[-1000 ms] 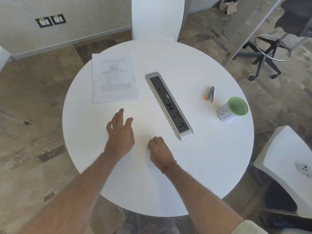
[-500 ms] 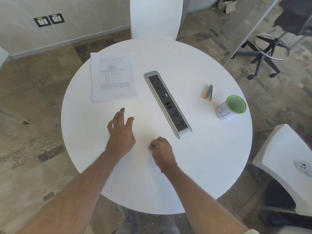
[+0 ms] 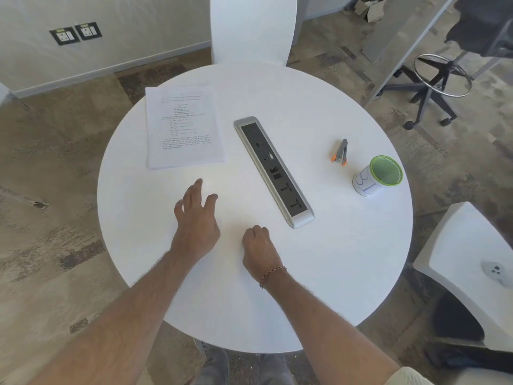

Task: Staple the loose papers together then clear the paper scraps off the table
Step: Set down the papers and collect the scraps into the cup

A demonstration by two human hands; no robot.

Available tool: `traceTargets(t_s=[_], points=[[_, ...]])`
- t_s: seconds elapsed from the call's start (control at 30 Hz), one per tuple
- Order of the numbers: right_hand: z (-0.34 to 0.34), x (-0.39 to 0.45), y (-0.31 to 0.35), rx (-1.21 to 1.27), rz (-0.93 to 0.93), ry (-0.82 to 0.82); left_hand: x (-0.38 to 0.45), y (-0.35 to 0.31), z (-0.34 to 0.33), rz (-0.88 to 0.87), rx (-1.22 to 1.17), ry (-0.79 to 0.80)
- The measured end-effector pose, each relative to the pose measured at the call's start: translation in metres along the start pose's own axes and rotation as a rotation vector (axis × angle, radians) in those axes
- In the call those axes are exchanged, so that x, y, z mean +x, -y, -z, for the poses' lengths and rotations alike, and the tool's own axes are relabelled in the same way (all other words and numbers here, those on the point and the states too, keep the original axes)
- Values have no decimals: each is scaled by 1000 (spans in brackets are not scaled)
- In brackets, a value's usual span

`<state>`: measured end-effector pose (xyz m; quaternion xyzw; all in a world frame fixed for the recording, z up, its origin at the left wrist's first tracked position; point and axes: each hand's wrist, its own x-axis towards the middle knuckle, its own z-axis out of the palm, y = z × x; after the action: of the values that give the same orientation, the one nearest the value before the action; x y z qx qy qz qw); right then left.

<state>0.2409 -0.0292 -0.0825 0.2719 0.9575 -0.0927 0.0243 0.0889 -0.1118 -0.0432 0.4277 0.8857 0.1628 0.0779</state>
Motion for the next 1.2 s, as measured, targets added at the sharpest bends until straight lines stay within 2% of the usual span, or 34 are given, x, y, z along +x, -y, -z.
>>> traceTargets(t_s=[0.2,0.37,0.57,0.83,0.97,1.1,1.2], points=[[18,8,-14,448,-185,-81,3,-1,1,-1,8,-2],[57,25,-57,625,-345,-148,11,-11,-1,-8,5,-4],[103,37,-141,517,-407,-295,27,-44,-9,-55,-28,-12],[151,43,-257,380,-545,-391,51,-97,-20,-90,-59,-31],[165,49,-297,214,-601,-349,58,-112,-26,-86,-48,-38],[174,52,-306,93,-549,-152,64,-119,-33,-71,-45,-33],[174,54,-311,64,-577,-111,66,-120,-35,-60,-40,-27]])
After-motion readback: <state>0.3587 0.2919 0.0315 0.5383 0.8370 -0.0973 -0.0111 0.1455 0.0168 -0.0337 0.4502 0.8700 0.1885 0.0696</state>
